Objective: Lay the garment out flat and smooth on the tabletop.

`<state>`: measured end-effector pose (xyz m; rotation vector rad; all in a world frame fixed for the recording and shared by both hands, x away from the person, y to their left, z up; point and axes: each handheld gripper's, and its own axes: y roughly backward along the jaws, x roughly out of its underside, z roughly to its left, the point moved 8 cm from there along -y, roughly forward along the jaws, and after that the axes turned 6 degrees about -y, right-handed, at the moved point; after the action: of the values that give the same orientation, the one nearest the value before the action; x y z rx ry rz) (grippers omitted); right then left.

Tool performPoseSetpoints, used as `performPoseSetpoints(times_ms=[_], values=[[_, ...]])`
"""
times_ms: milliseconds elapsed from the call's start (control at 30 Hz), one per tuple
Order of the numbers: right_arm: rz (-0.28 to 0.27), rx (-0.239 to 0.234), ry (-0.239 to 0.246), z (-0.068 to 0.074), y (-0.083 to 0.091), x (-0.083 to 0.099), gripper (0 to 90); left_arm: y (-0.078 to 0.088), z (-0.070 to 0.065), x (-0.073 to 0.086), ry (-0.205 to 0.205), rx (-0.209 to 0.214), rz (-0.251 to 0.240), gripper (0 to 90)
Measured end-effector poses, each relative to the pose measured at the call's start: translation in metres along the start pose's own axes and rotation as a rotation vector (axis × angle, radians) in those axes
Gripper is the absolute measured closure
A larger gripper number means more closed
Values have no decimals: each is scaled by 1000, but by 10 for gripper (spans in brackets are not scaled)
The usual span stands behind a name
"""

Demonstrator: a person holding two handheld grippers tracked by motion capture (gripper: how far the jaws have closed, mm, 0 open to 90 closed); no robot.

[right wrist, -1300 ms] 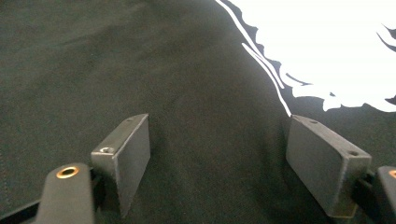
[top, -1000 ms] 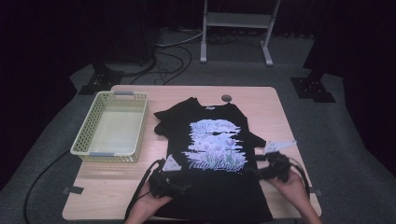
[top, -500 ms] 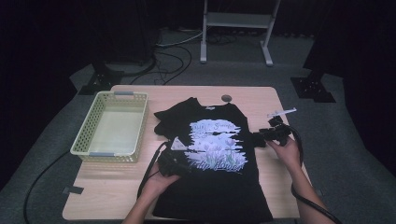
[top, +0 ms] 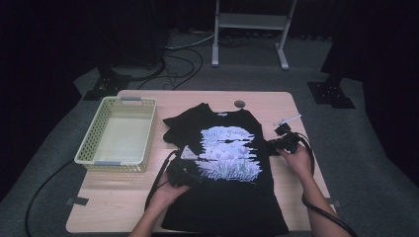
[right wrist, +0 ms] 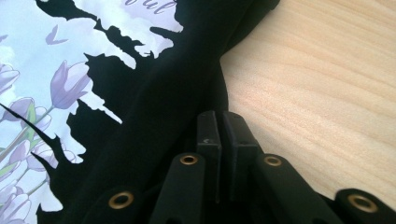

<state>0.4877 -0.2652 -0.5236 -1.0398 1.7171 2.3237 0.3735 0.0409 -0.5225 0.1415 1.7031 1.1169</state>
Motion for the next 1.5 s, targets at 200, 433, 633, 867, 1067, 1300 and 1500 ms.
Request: performPoseSetpoints(times_ms=[200, 433, 633, 867, 1067, 1300, 1500], values=[[-24, 19, 10, 1, 17, -7, 879, 0, 2, 1, 1, -1, -1, 189], [-72, 79, 30, -5, 49, -22, 880, -2, 5, 6, 23, -4, 7, 189], [-101, 144, 41, -10, 72, -31, 881, -1, 7, 7, 30, -4, 9, 190], [-85, 145, 10, -9, 67, -13, 877, -1, 6, 8, 37, -3, 3, 190], [-102, -1, -23, 17, 46, 10, 876, -1, 6, 8, 40, -1, 3, 190], [-171, -191, 51, 90, 40, 2, 876, -2, 7, 7, 43, 1, 1, 190], [-85, -211, 126, 126, 11, 14, 875, -1, 7, 7, 44, 5, -4, 190]])
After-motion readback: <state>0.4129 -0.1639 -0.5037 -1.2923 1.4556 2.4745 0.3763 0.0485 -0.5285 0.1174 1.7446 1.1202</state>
